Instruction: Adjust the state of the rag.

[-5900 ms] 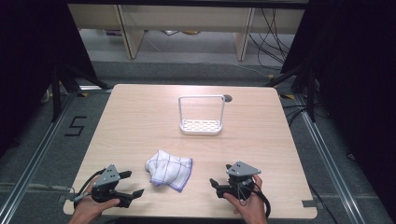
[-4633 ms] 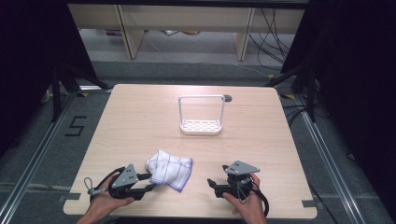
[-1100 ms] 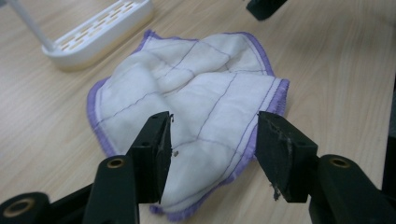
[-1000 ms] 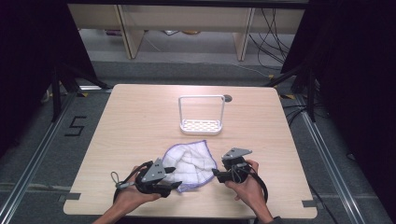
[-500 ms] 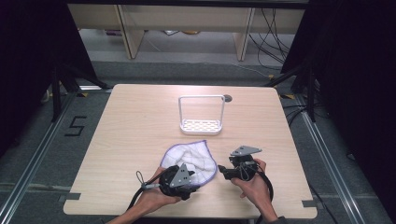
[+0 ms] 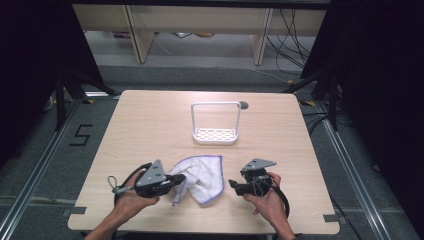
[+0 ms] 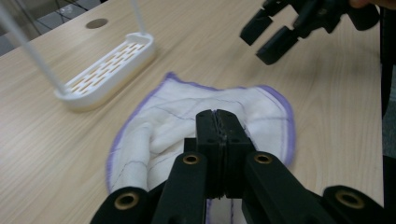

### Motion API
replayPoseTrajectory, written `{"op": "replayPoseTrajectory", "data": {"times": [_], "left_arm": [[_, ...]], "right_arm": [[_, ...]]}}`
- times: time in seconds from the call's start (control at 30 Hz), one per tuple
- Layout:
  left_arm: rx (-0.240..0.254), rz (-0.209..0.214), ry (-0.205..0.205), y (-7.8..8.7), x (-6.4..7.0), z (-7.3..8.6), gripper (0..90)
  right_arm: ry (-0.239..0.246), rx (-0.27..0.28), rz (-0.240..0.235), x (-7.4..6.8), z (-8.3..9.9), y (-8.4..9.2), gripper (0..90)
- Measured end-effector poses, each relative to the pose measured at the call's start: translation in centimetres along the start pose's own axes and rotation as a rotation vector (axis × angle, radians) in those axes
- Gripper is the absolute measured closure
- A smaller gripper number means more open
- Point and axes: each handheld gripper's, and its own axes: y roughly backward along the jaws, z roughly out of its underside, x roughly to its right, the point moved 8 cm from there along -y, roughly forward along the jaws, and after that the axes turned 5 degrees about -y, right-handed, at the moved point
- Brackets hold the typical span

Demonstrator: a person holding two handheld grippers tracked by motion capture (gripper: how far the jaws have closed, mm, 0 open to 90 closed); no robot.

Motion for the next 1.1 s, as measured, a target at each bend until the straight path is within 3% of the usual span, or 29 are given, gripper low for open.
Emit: {"op": "replayPoseTrajectory", "data": {"times": [0.07,0.1,0.13,0.17,0.2,0.37,0.47,0.5,0.6,0.77,0.8,0.83,0.87,0.9,0.97,1.0,1.03,1.07,1.1], "left_arm": [[0.007,0.003,0.016,0.4,-0.3,0.3,88.1],[0.006,0.001,0.029,0.6,-0.5,0.5,88.1],[0.001,0.002,0.040,0.8,-0.7,0.8,88.1],[0.001,0.002,0.040,0.8,-0.7,0.8,88.0],[0.005,0.003,0.043,0.7,-0.8,0.8,88.0],[0.012,0.012,0.046,0.5,-0.7,0.5,87.9],[0.007,0.003,0.066,0.5,-1.1,0.5,87.9],[0.007,0.003,0.066,0.5,-1.1,0.5,87.9],[0.020,0.020,0.081,0.2,-1.1,0.3,87.9],[0.023,0.024,0.087,0.3,-1.2,0.2,87.9],[0.025,0.017,0.099,0.4,-1.5,0.2,87.9],[0.025,0.017,0.099,0.4,-1.5,0.2,87.9],[0.032,0.011,0.103,0.7,-1.9,0.3,87.9],[0.032,0.011,0.103,0.7,-1.9,0.3,88.0],[0.047,0.006,0.110,1.3,-2.4,0.4,88.0],[0.061,-0.004,0.134,2.0,-2.9,0.6,88.0],[0.061,-0.004,0.134,2.0,-2.9,0.6,88.0],[0.071,-0.008,0.152,2.6,-3.3,0.8,88.0],[0.071,-0.008,0.152,2.6,-3.3,0.8,88.1]], "right_arm": [[0.025,0.003,-0.013,-0.8,-0.1,0.0,43.2],[0.038,0.011,-0.032,-1.8,-0.2,0.0,43.3],[0.066,0.015,-0.070,-3.9,-0.5,-0.1,43.3],[0.066,0.015,-0.070,-3.9,-0.5,-0.1,43.3],[0.083,0.030,-0.117,-5.5,-0.7,-0.4,43.3],[0.117,0.015,-0.146,-7.6,-0.4,-1.0,42.8],[0.151,-0.001,-0.175,-9.8,-0.2,-2.2,44.3],[0.151,-0.001,-0.175,-9.8,-0.2,-2.2,44.3],[0.184,-0.025,-0.195,-11.7,0.0,-3.9,46.2],[0.219,-0.062,-0.163,-12.0,0.2,-5.8,51.3],[0.268,-0.077,-0.137,-11.8,0.4,-6.5,66.1],[0.268,-0.077,-0.137,-11.8,0.4,-6.5,66.1],[0.298,-0.080,-0.143,-11.5,0.4,-6.6,82.1],[0.298,-0.080,-0.143,-11.5,0.4,-6.6,82.1],[0.328,-0.082,-0.165,-10.9,0.2,-5.8,86.2],[0.337,-0.072,-0.134,-9.8,-0.1,-4.2,87.1],[0.337,-0.072,-0.134,-9.8,-0.1,-4.2,87.1],[0.331,-0.046,-0.119,-8.5,-0.5,-2.4,87.3],[0.331,-0.046,-0.119,-8.5,-0.5,-2.4,87.3]]}}
